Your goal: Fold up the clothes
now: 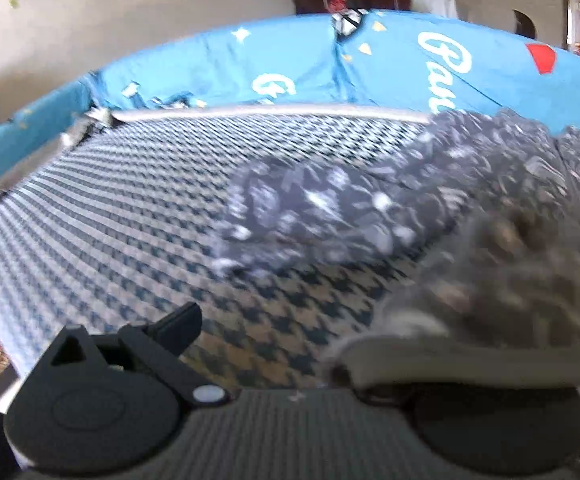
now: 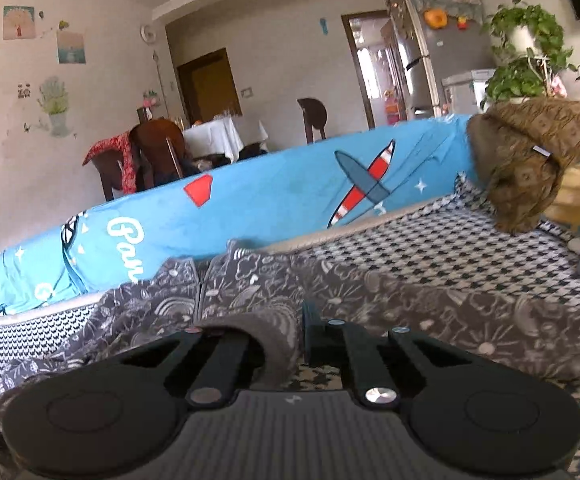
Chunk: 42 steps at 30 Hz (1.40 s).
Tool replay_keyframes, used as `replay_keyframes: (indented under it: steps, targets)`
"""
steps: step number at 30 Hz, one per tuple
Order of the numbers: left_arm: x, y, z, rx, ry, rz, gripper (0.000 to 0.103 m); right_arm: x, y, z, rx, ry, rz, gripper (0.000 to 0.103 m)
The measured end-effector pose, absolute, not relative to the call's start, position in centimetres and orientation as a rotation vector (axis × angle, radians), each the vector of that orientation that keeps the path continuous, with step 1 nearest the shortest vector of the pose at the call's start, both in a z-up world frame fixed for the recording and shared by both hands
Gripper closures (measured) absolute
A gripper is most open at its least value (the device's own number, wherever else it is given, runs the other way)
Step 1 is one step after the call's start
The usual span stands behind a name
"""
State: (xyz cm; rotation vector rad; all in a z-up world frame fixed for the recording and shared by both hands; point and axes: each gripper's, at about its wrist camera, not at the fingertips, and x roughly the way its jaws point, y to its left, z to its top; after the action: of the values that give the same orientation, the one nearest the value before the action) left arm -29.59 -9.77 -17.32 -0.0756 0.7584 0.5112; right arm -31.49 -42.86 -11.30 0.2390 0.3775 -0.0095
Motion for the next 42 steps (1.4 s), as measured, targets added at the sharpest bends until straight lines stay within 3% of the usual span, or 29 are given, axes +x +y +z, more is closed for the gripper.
replay_keyframes:
  steps: [19, 27, 31, 33, 35, 42]
  targets:
    - [-35.4, -10.6, -8.4, -0.047, 0.614, 0.519, 0.000, -42.5, -45.2, -8.6, 0.277, 0.419, -0.072, 0.095]
    - [-37.0, -9.9, -8.4, -0.096, 0.656, 0.506, 0.000, -42.9, -45.2, -10.3, 0.239, 0.516, -0.061, 0.093]
    - [-37.4, -9.9, -9.1, -0.097, 0.675, 0.500, 0.000, -42.7, -44.7, -11.3, 0.228, 0.562, -0.042, 0.086]
    - [-37.6, -10.1, -9.3, -0.088, 0.685, 0.487, 0.000, -42.5, -44.6, -11.8, 0.221, 0.590, -0.039, 0.073]
    - [-37.9, -10.4, -9.6, -0.079, 0.694, 0.475, 0.000, -42.3, -44.4, -12.3, 0.209, 0.617, -0.040, 0.066]
    - [-38.7, -11.0, -10.5, -0.071, 0.722, 0.444, 0.000, -42.2, -44.9, -14.6, 0.225, 0.718, -0.040, 0.056]
